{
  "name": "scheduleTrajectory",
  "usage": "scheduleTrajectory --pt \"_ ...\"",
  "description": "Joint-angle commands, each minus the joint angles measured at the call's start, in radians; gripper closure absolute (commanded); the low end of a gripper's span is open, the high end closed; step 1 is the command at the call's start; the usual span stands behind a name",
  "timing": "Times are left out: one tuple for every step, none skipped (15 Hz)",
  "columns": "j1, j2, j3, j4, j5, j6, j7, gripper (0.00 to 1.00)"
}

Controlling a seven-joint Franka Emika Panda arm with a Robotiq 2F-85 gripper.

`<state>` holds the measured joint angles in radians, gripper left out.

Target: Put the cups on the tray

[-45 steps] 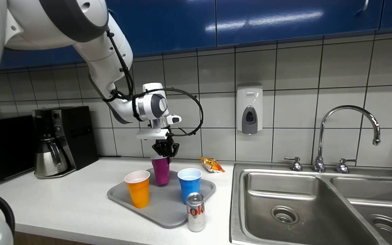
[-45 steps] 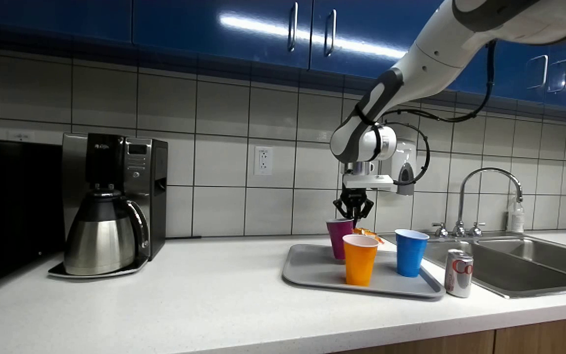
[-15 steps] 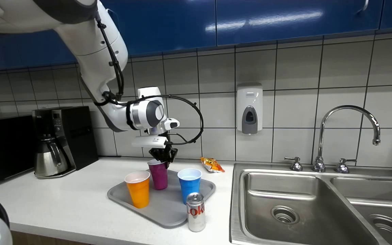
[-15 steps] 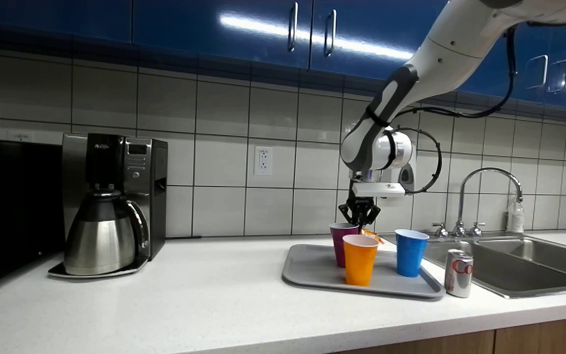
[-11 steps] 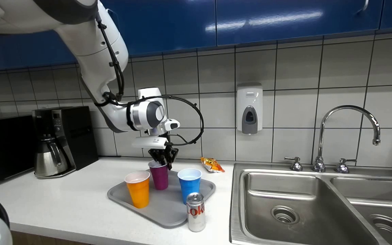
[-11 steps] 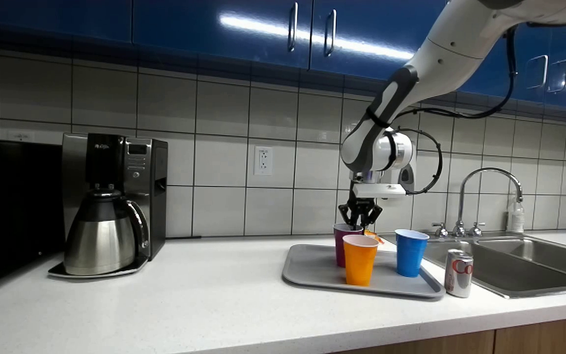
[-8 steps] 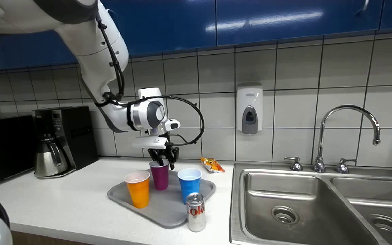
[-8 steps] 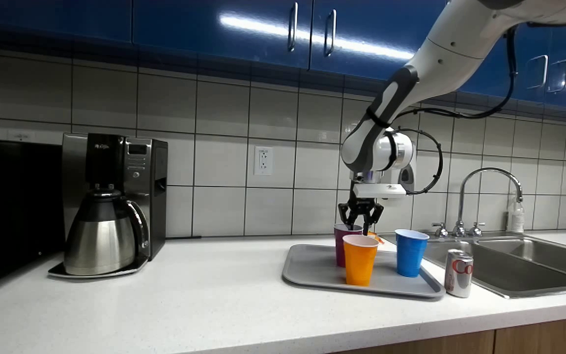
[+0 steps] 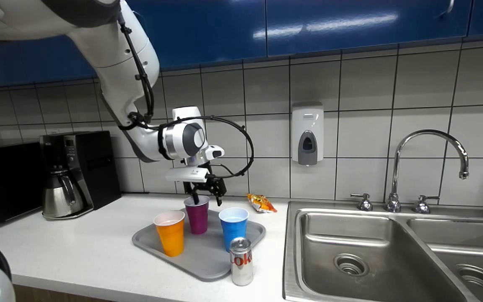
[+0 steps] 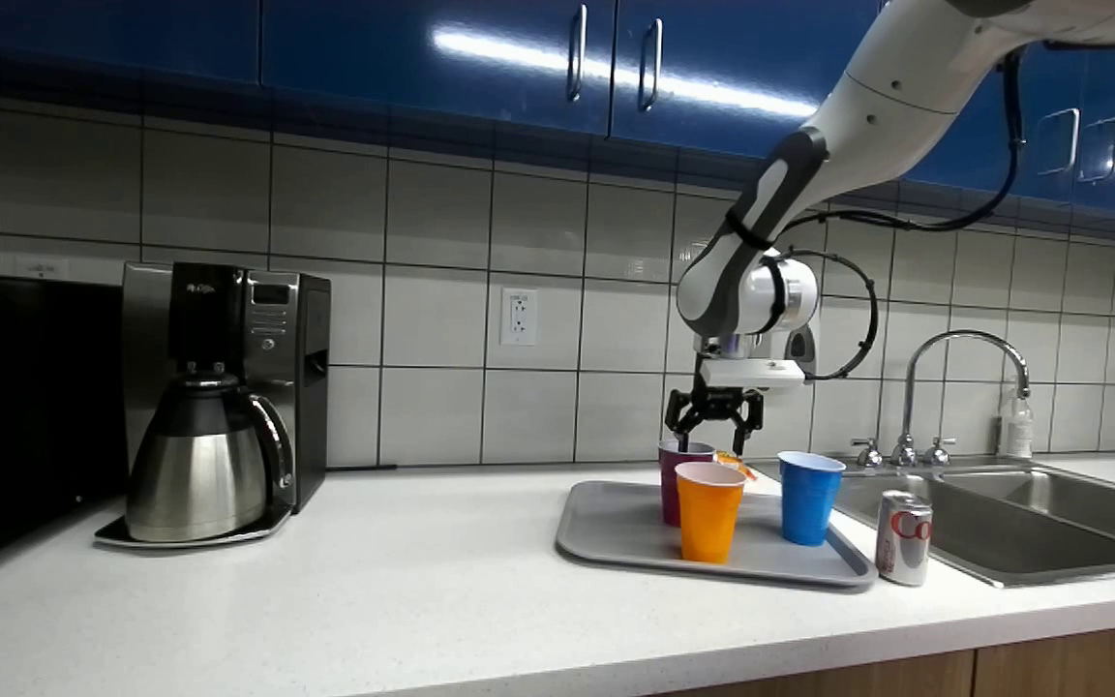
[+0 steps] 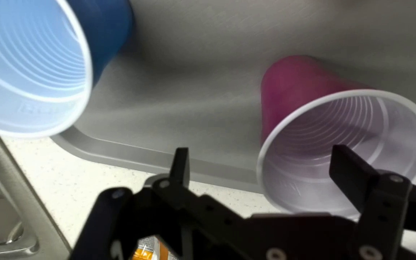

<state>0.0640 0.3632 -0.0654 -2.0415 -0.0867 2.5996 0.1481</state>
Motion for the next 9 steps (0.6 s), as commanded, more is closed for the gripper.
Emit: scheduleTrajectory --pt "-0.014 -0.059 0.006 -0.035 0.007 -0.012 -0.006 0.00" --pt "-0.018 -0.066 0.010 -0.037 0.015 -0.014 -0.013 0.00" --pt "-0.021 -0.076 0.012 -0.040 0.020 -0.017 -0.017 0.00" --pt "-0.024 -0.089 0.014 -0.046 0.024 -0.019 -0.021 0.00" --pt "-0.028 -0.101 0.017 -0.052 0.031 -0.022 -0.028 0.00" --pt "-0.033 -0.113 0.022 -0.058 0.044 -0.025 -0.035 0.00" --pt "-0.038 -0.128 0.024 -0.067 0.056 -0.029 -0.040 0.00" --pt "-0.041 -0.142 0.025 -0.075 0.065 -0.032 -0.044 0.00" --pt "-0.042 -0.157 0.024 -0.085 0.071 -0.033 -0.048 0.00"
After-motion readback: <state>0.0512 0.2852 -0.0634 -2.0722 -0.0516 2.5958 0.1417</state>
